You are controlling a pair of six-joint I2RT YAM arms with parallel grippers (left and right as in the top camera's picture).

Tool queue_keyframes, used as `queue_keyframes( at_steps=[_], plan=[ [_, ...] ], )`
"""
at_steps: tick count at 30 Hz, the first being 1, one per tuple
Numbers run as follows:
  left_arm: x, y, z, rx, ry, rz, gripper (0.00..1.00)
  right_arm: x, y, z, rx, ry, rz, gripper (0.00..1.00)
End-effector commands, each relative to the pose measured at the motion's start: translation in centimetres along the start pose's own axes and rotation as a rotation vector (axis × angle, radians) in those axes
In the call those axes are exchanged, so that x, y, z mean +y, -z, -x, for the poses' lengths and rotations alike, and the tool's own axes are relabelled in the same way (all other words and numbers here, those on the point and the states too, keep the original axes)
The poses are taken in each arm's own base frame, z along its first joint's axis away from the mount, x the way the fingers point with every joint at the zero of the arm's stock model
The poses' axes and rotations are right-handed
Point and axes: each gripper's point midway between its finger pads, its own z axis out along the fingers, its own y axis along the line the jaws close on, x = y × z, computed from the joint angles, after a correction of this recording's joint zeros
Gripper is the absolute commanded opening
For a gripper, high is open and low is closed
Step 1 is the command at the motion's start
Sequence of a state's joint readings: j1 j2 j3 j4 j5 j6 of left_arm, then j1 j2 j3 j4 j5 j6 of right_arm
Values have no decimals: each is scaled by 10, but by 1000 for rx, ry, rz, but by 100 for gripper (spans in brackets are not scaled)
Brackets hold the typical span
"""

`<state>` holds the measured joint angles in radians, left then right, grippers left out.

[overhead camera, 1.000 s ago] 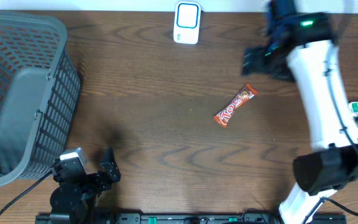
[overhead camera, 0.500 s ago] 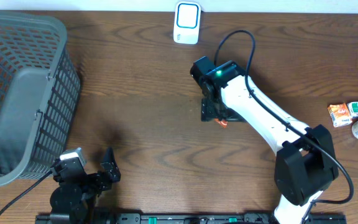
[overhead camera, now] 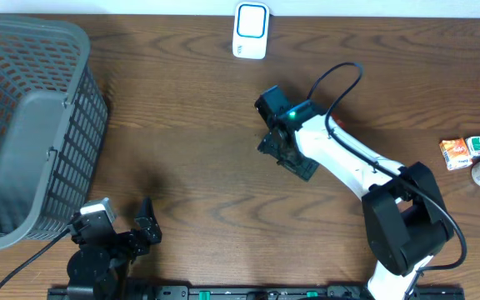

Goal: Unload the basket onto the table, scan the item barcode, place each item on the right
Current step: 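Release the packet and move the right gripper to the chocolate bar, then grasp the red chocolate bar with the right gripper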

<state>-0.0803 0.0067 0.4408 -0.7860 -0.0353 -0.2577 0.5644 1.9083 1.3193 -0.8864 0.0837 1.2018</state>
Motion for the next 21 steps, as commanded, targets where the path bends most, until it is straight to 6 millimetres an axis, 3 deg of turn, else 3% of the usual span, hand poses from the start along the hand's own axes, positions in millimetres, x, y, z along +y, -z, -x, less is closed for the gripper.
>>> queue_keyframes(
  at_steps=[1,4,12,16,21],
  plan=[
    [0,0,1,-2,-15,-2,98,4,-13,-3,30,53,58,91],
    [0,0,1,-2,-15,-2,98,4,-25,-4,36,70,93,87],
    [0,0,1,-3,-15,-2,98,-23,-52,-18,79,69,70,86],
    [0,0,1,-3,-15,-2,98,-26,-44,-23,99,132,79,86],
    [0,0,1,-3,-15,-2,98,-32,-12,-19,78,177,104,90]
  ],
)
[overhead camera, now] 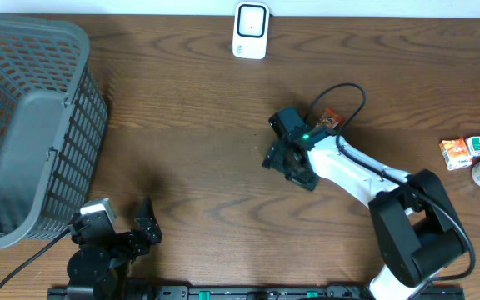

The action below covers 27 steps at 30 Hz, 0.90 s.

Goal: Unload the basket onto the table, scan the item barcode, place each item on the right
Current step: 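Grasp the red chocolate bar with the right gripper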

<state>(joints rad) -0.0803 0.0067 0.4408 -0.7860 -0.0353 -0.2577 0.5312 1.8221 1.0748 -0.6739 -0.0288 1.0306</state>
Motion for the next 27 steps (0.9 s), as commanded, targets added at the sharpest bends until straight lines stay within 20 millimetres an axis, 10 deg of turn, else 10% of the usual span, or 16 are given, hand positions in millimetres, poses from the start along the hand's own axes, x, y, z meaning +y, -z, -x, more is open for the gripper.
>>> queue_keyframes(
  at_steps=[1,7,27],
  plan=[
    [0,0,1,-3,-15,-2,98,-12,22,0,-3,42,8,92],
    [0,0,1,-3,-15,-2,98,-32,40,16,-21,51,33,99],
    [0,0,1,-3,-15,-2,98,-65,-34,4,-40,-124,253,86]
  ],
)
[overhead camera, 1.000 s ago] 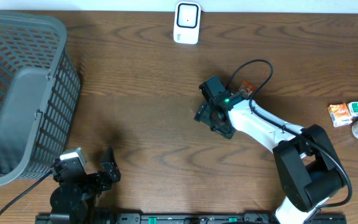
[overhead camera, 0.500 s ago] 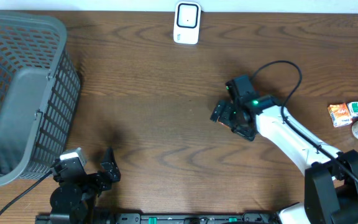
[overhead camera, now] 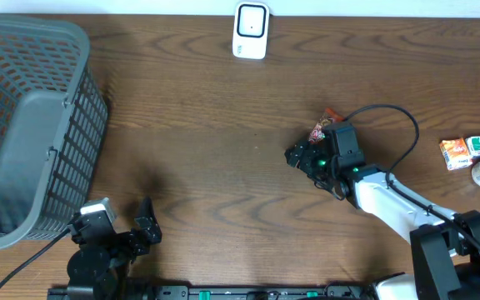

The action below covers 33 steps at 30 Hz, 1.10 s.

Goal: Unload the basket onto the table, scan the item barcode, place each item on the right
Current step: 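Grasp the red chocolate bar with the right gripper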

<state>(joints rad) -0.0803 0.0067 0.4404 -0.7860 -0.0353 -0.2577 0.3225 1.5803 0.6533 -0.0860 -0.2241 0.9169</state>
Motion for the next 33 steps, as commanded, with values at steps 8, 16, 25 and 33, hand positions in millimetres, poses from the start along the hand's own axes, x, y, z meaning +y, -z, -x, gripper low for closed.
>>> queue_keyframes(
  at_steps=[8,16,25,33],
  plan=[
    [-1,1,1,-3,-14,-2,98,-74,-15,-26,21,-122,-233,86],
    [-1,1,1,-3,-14,-2,98,-84,-24,-27,15,-148,-261,85],
    [-1,1,1,-3,-14,-2,98,-101,-44,-35,74,-209,-272,42],
    [-1,1,1,-3,-14,-2,98,-102,-41,-40,106,-218,-273,1]
  ],
)
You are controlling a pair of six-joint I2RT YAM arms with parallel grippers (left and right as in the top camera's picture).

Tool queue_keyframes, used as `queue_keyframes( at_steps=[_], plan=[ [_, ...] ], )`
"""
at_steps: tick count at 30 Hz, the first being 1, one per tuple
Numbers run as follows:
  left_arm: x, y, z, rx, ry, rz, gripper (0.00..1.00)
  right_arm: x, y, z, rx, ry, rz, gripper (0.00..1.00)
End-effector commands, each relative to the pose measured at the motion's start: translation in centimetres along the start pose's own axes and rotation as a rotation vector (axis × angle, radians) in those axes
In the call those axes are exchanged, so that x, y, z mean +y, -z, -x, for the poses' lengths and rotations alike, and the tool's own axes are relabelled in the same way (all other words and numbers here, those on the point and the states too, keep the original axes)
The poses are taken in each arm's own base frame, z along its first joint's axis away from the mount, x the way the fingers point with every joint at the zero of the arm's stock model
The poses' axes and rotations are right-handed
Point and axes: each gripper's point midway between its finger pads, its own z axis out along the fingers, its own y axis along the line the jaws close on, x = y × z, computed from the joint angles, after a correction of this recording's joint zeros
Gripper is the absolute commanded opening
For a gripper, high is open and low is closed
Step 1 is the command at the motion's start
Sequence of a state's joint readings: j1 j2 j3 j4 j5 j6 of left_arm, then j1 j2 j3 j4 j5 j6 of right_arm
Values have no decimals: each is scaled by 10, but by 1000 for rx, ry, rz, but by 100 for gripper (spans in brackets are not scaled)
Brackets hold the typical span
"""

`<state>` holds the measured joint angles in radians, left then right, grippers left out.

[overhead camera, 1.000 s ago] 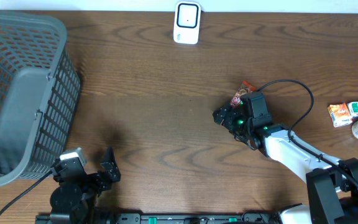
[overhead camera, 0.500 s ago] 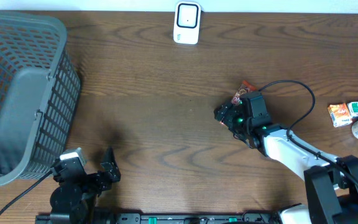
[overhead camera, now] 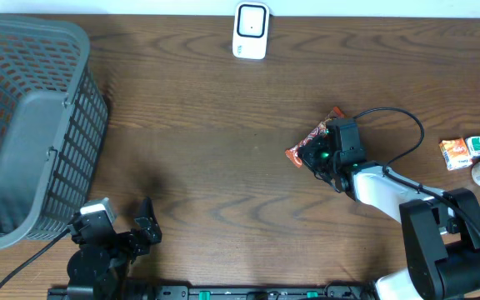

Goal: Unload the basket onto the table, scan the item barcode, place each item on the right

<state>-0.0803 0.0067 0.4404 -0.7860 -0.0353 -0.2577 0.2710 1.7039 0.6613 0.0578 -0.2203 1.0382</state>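
Observation:
An orange-red snack packet (overhead camera: 300,148) lies slantwise on the brown table, right of the middle. My right gripper (overhead camera: 317,155) is low over the packet's middle and covers part of it; the overhead view does not show how its jaws stand. The white scanner (overhead camera: 250,30) stands at the table's far edge, well away from the packet. At the near left edge, my left gripper (overhead camera: 147,227) rests open with nothing in it.
A large grey mesh basket (overhead camera: 32,125) fills the left side. At the right edge lie a small orange box (overhead camera: 452,153), a white-and-green packet and a green-capped bottle. The right arm's cable loops above its wrist.
My right gripper has drawn back slightly to the right, so more of the packet's lower-left end shows. The packet's upper tip is where it was. The left arm has not moved.
At first my right arm reached left of the table's middle, with the packet hidden beneath it. Then the arm was further right and the packet's top end showed beside it. After that the gripper sat over the packet, where it stays now.

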Motion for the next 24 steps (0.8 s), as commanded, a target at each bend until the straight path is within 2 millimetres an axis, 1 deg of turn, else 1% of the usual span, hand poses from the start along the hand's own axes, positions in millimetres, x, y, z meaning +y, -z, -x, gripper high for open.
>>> queue_keyframes(
  at_steps=[1,3,5,6,8,9,11,12,13,15,19,21,24],
  plan=[
    [-1,1,1,-3,-14,-3,98,-98,-14,-50,139,-54,-285,1],
    [-1,1,1,-3,-14,-2,98,-86,-12,-51,155,-48,-240,1],
    [-1,1,1,-3,-14,-2,98,-66,-6,-46,153,-2,-173,1],
    [-1,1,1,-3,-14,-2,98,-52,1,-41,139,35,-129,1],
    [-1,1,1,-3,-14,-2,98,-27,17,-31,99,111,-60,2],
    [-1,1,1,-3,-14,-2,98,-14,28,-24,69,158,-32,2],
    [-1,1,1,-3,-14,-2,98,5,54,-13,17,234,-18,1],
    [-1,1,1,-3,-14,-2,98,10,65,-9,-6,268,-26,1],
    [-1,1,1,-3,-14,-2,98,14,80,-3,-37,307,-51,1],
    [-1,1,1,-3,-14,-2,98,14,104,7,-104,368,-129,1],
    [-1,1,1,-3,-14,-2,98,2,152,31,-271,456,-342,2],
    [-1,1,1,-3,-14,-2,98,-1,169,41,-348,490,-426,1],
    [-1,1,1,-3,-14,-2,98,-5,182,50,-440,532,-529,1]
  ],
)
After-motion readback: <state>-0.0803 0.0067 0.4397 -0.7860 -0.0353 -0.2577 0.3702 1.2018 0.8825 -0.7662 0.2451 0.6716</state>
